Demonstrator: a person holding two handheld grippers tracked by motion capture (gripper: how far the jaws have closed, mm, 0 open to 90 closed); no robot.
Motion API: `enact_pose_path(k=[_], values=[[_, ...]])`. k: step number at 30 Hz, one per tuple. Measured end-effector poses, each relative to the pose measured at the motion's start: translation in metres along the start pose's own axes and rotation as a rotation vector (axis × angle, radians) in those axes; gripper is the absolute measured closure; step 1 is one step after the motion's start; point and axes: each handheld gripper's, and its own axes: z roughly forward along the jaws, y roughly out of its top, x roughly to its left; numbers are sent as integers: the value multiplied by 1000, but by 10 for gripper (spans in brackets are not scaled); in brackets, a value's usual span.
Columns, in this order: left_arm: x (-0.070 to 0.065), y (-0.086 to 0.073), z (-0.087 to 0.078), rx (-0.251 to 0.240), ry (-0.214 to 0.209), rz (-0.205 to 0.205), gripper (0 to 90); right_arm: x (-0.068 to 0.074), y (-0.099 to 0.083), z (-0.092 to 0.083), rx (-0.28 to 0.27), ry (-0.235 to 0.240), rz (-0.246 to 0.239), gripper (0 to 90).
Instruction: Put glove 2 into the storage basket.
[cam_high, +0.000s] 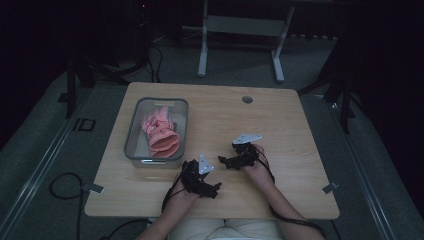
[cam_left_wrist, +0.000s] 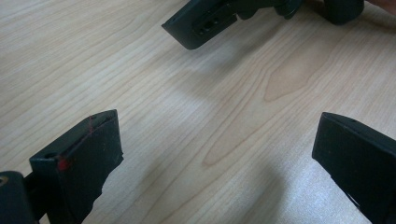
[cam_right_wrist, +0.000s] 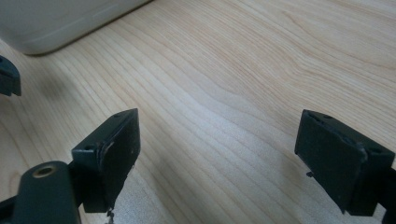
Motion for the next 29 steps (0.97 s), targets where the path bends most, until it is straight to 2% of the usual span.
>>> enact_pose_path(k=[10,29], values=[[0,-3,-3,-29,5,1,12,1,0,1,5,-13,-6,141],[-1,-4,-4,-35,7,10,12,1,0,1,11,-18,-9,141]])
